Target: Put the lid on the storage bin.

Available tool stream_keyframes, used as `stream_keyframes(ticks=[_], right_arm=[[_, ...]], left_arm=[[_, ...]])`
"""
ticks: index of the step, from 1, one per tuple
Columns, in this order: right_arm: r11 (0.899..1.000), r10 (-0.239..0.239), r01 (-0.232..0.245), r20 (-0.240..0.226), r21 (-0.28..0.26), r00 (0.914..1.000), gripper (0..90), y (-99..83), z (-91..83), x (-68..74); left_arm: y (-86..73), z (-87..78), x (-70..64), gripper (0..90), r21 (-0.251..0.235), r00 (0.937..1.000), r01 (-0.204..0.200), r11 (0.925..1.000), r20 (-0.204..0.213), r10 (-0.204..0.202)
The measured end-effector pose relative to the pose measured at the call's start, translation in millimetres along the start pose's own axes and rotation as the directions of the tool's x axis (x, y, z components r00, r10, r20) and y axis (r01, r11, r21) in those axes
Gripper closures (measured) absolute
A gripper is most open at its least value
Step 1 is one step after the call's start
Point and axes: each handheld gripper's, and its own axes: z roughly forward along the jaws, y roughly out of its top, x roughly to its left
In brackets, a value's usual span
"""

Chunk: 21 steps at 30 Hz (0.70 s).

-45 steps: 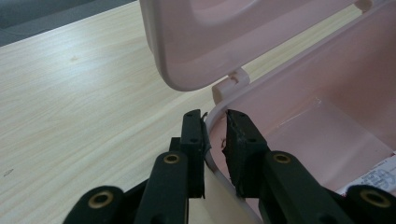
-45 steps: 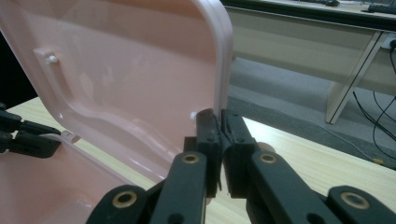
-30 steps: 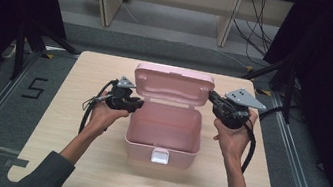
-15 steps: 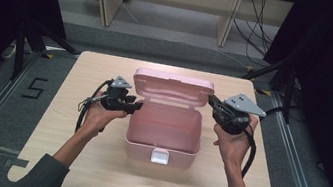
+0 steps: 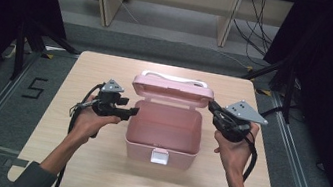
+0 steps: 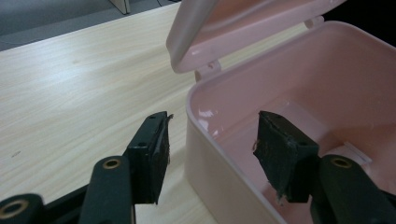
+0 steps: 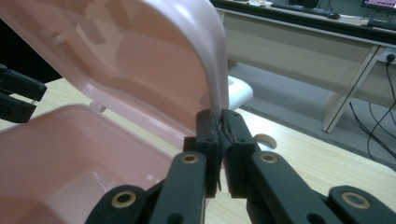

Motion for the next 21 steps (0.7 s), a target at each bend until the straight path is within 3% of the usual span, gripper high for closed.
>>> stream_keyframes(ticks=[8, 9, 10, 13, 18, 21], right_arm=[[1.000, 0.009, -0.009, -0.007, -0.002, 0.9999, 86.8, -7.3, -7.6, 4.4], [1.000, -0.008, 0.008, -0.007, -0.004, 0.9999, 86.7, -8.4, -8.0, 3.3], [1.000, 0.015, -0.015, -0.020, 0.008, 0.9997, 86.7, -9.5, -9.4, 4.8], [1.000, -0.011, 0.011, -0.018, -0.004, 0.9998, 86.8, -12.4, -11.5, 5.4], [1.000, 0.018, -0.017, -0.033, 0.016, 0.9993, 90.0, -16.6, -15.3, 7.3], [1.000, -0.001, 0.001, -0.019, 0.004, 0.9998, 90.0, -18.9, -17.0, 5.4]], left_arm=[[-9.7, -19.8, -8.1, 41.1, -0.022, 0.9998, -0.017, 0.9996, 0.014, 0.017], [-11.6, -22.0, -9.2, 40.8, -0.018, 0.9997, -0.020, 0.9996, 0.016, 0.020], [-13.5, -24.5, -8.3, 40.7, -0.004, 0.9988, -0.040, 0.9992, 0.030, 0.040], [-19.8, -28.1, -10.9, 40.0, -0.023, 0.9993, -0.016, 0.9996, 0.035, 0.017], [-29.2, -31.3, -11.1, 39.5, -0.025, 0.9992, -0.006, 0.9997, 0.038, 0.007], [-31.5, -32.4, -10.7, 39.5, -0.019, 0.9994, -0.007, 0.9998, 0.034, 0.008]])
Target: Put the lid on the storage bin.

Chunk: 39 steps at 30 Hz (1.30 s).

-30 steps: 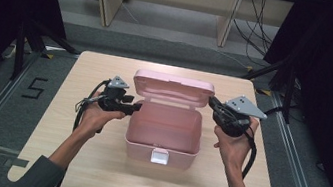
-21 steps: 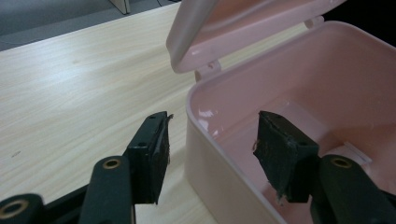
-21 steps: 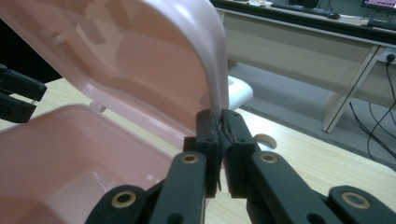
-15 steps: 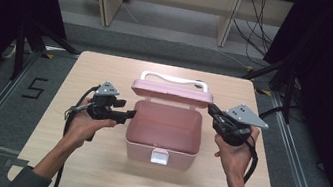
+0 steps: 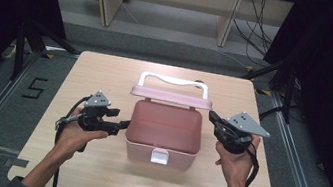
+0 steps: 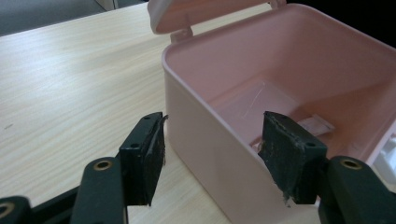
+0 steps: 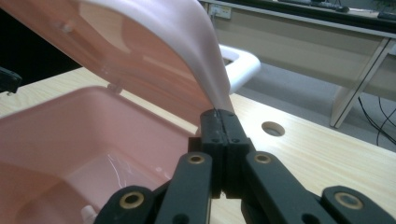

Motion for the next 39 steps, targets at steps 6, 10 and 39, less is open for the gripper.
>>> stream_keyframes(ticks=[6, 10, 39], right_arm=[[0.999, 0.037, -0.037, -0.010, 0.004, 0.9993, 89.3, -4.7, -3.9, -7.7], [0.998, 0.054, -0.052, -0.068, 0.028, 0.9962, 88.8, -10.5, -9.1, -0.6], [0.985, 0.160, -0.156, -0.053, 0.077, 0.9856, 65.3, -39.4, -22.4, -16.7]], left_arm=[[-1.1, -2.2, 2.7, 39.3, 0.004, 1.0000, -0.002, 1.0000, -0.005, 0.002], [-7.4, 1.2, -0.5, 40.6, 0.018, 0.9998, -0.001, 0.9998, -0.020, 0.001], [-17.8, -24.9, 10.4, 38.8, 0.005, 0.9995, 0.020, 0.9998, -0.024, -0.019]])
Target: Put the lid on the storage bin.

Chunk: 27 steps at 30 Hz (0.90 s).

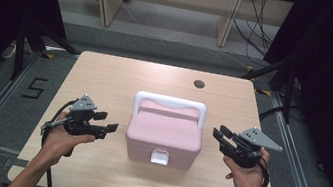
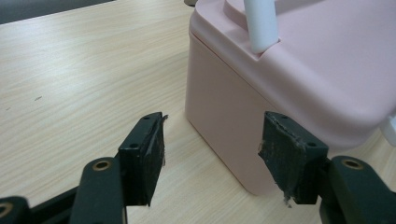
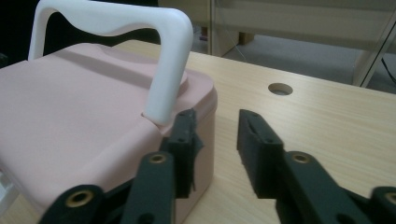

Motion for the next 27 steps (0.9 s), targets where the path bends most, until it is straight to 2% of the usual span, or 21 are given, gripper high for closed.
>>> stream_keyframes(ticks=[1, 2, 3, 4, 5, 6, 9, 10, 11, 13, 14, 15, 18, 19, 21, 22, 23, 24, 25, 26, 27], right_arm=[[1.000, -0.009, 0.009, -0.002, -0.008, 1.0000, 63.7, -0.4, 0.1, -1.9], [1.000, 0.025, -0.025, -0.005, -0.005, 0.9997, 61.2, -1.6, -0.5, -0.5], [1.000, 0.006, -0.006, -0.011, -0.010, 0.9999, 58.0, -2.2, -0.3, -2.9], [0.999, 0.041, -0.041, -0.007, 0.007, 0.9991, 55.5, -3.2, -1.4, -1.3], [1.000, 0.024, -0.024, -0.008, -0.005, 0.9997, 52.8, -4.4, -0.5, -3.8], [0.999, 0.042, -0.042, 0.001, 0.001, 0.9991, 50.5, -5.8, -1.1, -3.3], [0.998, 0.058, -0.058, 0.014, 0.016, 0.9982, 43.1, -9.8, -0.3, -6.5], [0.996, 0.088, -0.089, 0.008, 0.018, 0.9960, 42.1, -11.2, -0.5, -6.3], [0.997, 0.074, -0.074, 0.015, 0.019, 0.9971, 41.4, -12.7, -0.6, -8.6], [0.995, 0.094, -0.094, 0.013, 0.022, 0.9955, 40.6, -13.5, -1.3, -8.6], [0.996, 0.085, -0.086, 0.015, 0.020, 0.9962, 38.7, -15.8, -2.6, -10.8], [0.993, 0.117, -0.117, 0.013, 0.025, 0.9931, 37.8, -16.4, -3.2, -8.8], [0.996, 0.085, -0.086, 0.023, 0.022, 0.9961, 34.3, -18.6, -4.2, -11.9], [0.992, 0.118, -0.119, 0.025, 0.030, 0.9927, 33.7, -19.1, -4.6, -9.6], [0.996, 0.093, -0.092, -0.021, 0.021, 0.9955, 32.9, -21.3, -4.4, -11.8], [0.990, 0.134, -0.134, 0.000, 0.031, 0.9910, 31.9, -22.3, -5.9, -8.3], [0.995, 0.091, -0.092, 0.011, 0.026, 0.9958, 30.7, -23.1, -5.8, -10.7], [0.995, 0.091, -0.092, 0.011, 0.026, 0.9958, 30.7, -23.1, -5.8, -10.7], [0.992, 0.121, -0.121, 0.007, 0.030, 0.9927, 28.4, -24.8, -5.1, -9.0], [0.994, 0.109, -0.109, 0.019, 0.023, 0.9939, 26.1, -27.7, -3.8, -11.0], [0.988, 0.150, -0.151, 0.007, 0.028, 0.9886, 26.0, -29.0, -4.6, -8.6]], left_arm=[[0.0, -1.9, 0.9, 38.7, 0.020, 0.9999, -0.017, 0.9996, 0.001, 0.017], [-0.6, -2.3, 0.4, 38.7, 0.014, 0.9999, -0.016, 0.9998, 0.001, 0.016], [-1.4, -2.4, -0.6, 38.7, 0.006, 1.0000, -0.005, 1.0000, 0.003, 0.005], [-1.4, -2.4, -0.6, 38.6, 0.006, 1.0000, -0.005, 1.0000, 0.003, 0.005], [-2.2, -5.4, 0.4, 38.3, 0.030, 0.9993, -0.036, 0.9989, 0.008, 0.036], [-3.4, -4.4, -2.3, 38.2, 0.001, 1.0000, -0.008, 1.0000, 0.005, 0.008], [-4.7, -6.8, -2.7, 37.3, 0.011, 0.9997, -0.021, 0.9997, 0.009, 0.021], [-5.0, -8.4, -1.9, 37.3, 0.023, 0.9994, -0.034, 0.9992, 0.013, 0.033], [-5.7, -8.9, -2.2, 37.2, 0.020, 0.9994, -0.033, 0.9993, 0.009, 0.032], [-6.7, -9.4, -2.9, 37.0, 0.019, 0.9996, -0.028, 0.9994, 0.005, 0.028], [-7.7, -10.1, -2.7, 36.9, 0.014, 0.9996, -0.027, 0.9995, 0.012, 0.026], [-7.7, -10.1, -2.7, 36.9, 0.014, 0.9996, -0.027, 0.9995, 0.012, 0.026], [-9.0, -12.0, -4.5, 36.7, 0.004, 0.9998, -0.020, 0.9998, 0.005, 0.020], [-9.2, -12.7, -5.0, 36.6, 0.007, 0.9998, -0.020, 0.9998, 0.008, 0.020], [-10.4, -13.4, -6.7, 36.4, 0.001, 0.9997, -0.024, 0.9997, 0.007, 0.024], [-10.5, -14.5, -7.2, 36.3, 0.010, 0.9995, -0.029, 0.9995, 0.008, 0.029], [-11.3, -14.9, -8.3, 36.1, 0.007, 0.9996, -0.027, 0.9996, 0.012, 0.027], [-11.3, -14.9, -8.3, 35.8, 0.007, 0.9996, -0.027, 0.9996, 0.012, 0.027], [-12.1, -16.2, -8.6, 35.8, 0.010, 0.9990, -0.042, 0.9991, 0.014, 0.042], [-13.4, -18.6, -9.3, 35.3, 0.020, 0.9982, -0.058, 0.9981, 0.015, 0.058], [-14.5, -18.1, -11.6, 35.1, 0.006, 0.9992, -0.037, 0.9993, 0.013, 0.037]])
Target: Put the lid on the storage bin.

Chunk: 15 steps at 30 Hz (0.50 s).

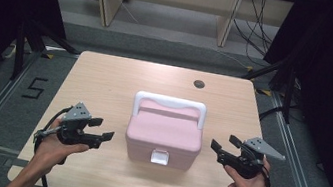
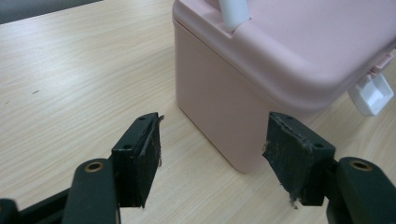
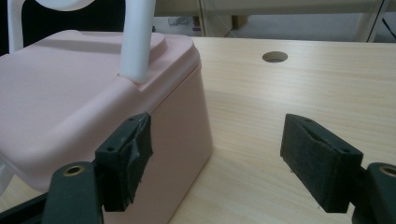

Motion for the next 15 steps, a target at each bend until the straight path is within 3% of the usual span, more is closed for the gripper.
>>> stream_keyframes(ticks=[3, 4, 5, 7, 9, 10, 11, 12, 13, 14, 15], right_arm=[[1.000, -0.004, 0.004, 0.012, 0.009, 0.9999, 24.3, -3.3, -2.1, -1.5], [1.000, -0.012, 0.012, 0.004, 0.006, 0.9999, 24.1, -4.5, -2.3, -2.7], [1.000, -0.026, 0.026, 0.007, 0.003, 0.9996, 24.1, -6.0, -3.2, -4.1], [1.000, -0.022, 0.022, 0.010, -0.009, 0.9997, 23.2, -9.5, -2.7, -4.3], [1.000, -0.021, 0.021, 0.005, -0.002, 0.9998, 22.7, -10.8, -3.8, -4.1], [1.000, 0.004, -0.004, -0.005, -0.018, 1.0000, 22.4, -13.9, -4.1, -2.8], [1.000, -0.019, 0.019, 0.002, -0.014, 0.9998, 22.1, -15.1, -4.8, -3.8], [1.000, 0.007, -0.007, 0.001, 0.006, 1.0000, 21.8, -15.8, -6.4, -1.5], [1.000, -0.015, 0.015, -0.001, -0.019, 0.9999, 21.7, -17.4, -4.8, -2.6], [1.000, 0.007, -0.007, -0.017, -0.014, 0.9998, 21.7, -18.5, -5.0, -0.7], [1.000, -0.001, 0.001, -0.019, -0.008, 0.9998, 21.5, -19.1, -5.5, -0.7]], left_arm=[[-2.4, -1.0, -1.6, 34.5, -0.003, 1.0000, -0.002, 1.0000, -0.003, 0.002], [-4.3, -2.9, -1.5, 34.4, 0.012, 0.9997, -0.024, 0.9996, 0.000, 0.024], [-5.3, -2.3, -3.6, 34.3, -0.001, 1.0000, -0.006, 1.0000, 0.000, 0.006], [-6.7, -4.0, -4.4, 34.0, 0.013, 0.9998, -0.020, 0.9997, 0.003, 0.020], [-7.8, -3.2, -6.7, 33.9, 0.001, 1.0000, -0.006, 1.0000, 0.003, 0.006], [-9.5, -3.7, -8.7, 33.5, 0.000, 0.9999, -0.009, 1.0000, 0.005, 0.009], [-10.2, -4.3, -9.1, 33.4, 0.000, 0.9998, -0.017, 0.9999, 0.006, 0.017], [-10.3, -5.2, -9.9, 33.4, 0.005, 0.9998, -0.021, 0.9998, 0.003, 0.021], [-10.9, -5.0, -10.8, 33.3, -0.006, 0.9998, -0.017, 0.9998, 0.008, 0.017], [-11.0, -6.2, -11.4, 33.2, 0.001, 0.9998, -0.021, 0.9998, 0.006, 0.021], [-11.4, -7.2, -11.3, 33.2, 0.008, 0.9994, -0.034, 0.9994, 0.005, 0.034]])
